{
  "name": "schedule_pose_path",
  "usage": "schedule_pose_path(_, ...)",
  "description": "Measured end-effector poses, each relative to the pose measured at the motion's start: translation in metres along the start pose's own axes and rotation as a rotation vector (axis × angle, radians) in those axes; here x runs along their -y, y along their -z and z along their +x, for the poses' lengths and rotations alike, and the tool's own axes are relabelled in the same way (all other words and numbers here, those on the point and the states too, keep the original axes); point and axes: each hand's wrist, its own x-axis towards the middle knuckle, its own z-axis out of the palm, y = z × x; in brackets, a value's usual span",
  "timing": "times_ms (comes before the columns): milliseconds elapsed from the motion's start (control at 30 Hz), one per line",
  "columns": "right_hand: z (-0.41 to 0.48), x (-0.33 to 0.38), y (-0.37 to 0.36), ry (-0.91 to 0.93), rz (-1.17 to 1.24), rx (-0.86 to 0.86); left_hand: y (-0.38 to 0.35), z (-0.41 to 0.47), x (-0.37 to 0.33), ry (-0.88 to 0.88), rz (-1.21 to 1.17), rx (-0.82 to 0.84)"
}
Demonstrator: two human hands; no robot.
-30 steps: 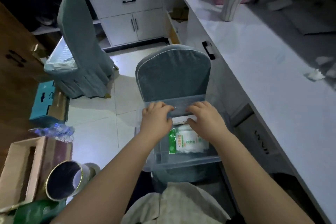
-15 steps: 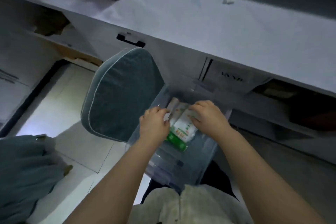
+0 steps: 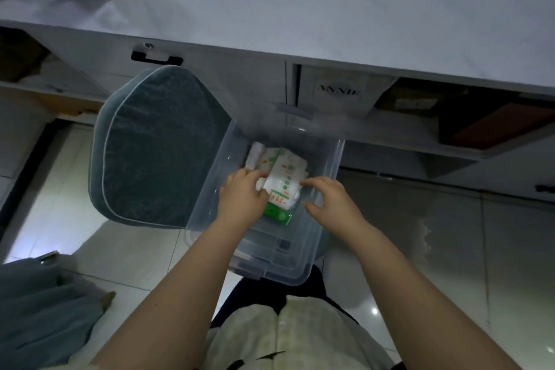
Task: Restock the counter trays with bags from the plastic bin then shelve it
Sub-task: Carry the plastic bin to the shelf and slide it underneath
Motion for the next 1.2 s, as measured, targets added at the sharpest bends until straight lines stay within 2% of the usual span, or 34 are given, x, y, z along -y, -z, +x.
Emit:
schedule_pose_path(200,-0.013,-0.021,-0.026,-0.16,0.077,0.025,-0.011,-0.003,0.015,-0.044,0.011,0.089)
schedule_pose_path(333,-0.011,-0.035,-0.047,-0.506,0.444,-0.106,-0.019,0.02,0.042,-0.042,-0.097,0.207)
schedule_pose_path(400,-0.007,-0.043,-0.056,-0.662,0.535,-0.18,-0.019,0.037,0.058,-0.065,-0.088,0.282)
schedule_pose_path(467,-0.002,-0.049,-0.067,-0.742,0.612,-0.269,-0.017,0.056,0.077,-0.128,-0.022,0.336)
schedule_pose_path(600,0.01,-0.048,-0.089,-0.823,0.711,-0.323,-0.006,0.093,0.117,-0.248,0.058,0.255)
schedule_pose_path(667,0.017,-0.048,-0.098,-0.846,0.744,-0.353,-0.003,0.105,0.137,-0.18,-0.012,0.225)
schedule_pose_path(800,0.025,-0.052,-0.113,-0.922,0.732,-0.437,-0.002,0.115,0.162,0.233,-0.43,0.34)
schedule_pose_path(933,0.023,-0.059,-0.119,-1.035,0.849,-0.458,-0.003,0.124,0.179,0.515,-0.719,0.435)
schedule_pose_path(1100,0.007,-0.044,-0.112,-1.054,1.072,-0.77,-0.007,0.126,0.166,0.46,-0.579,0.531)
schedule_pose_path(1200,-0.022,-0.041,-0.107,-1.077,1.158,-0.83,-0.01,0.117,0.149,0.444,-0.569,0.545)
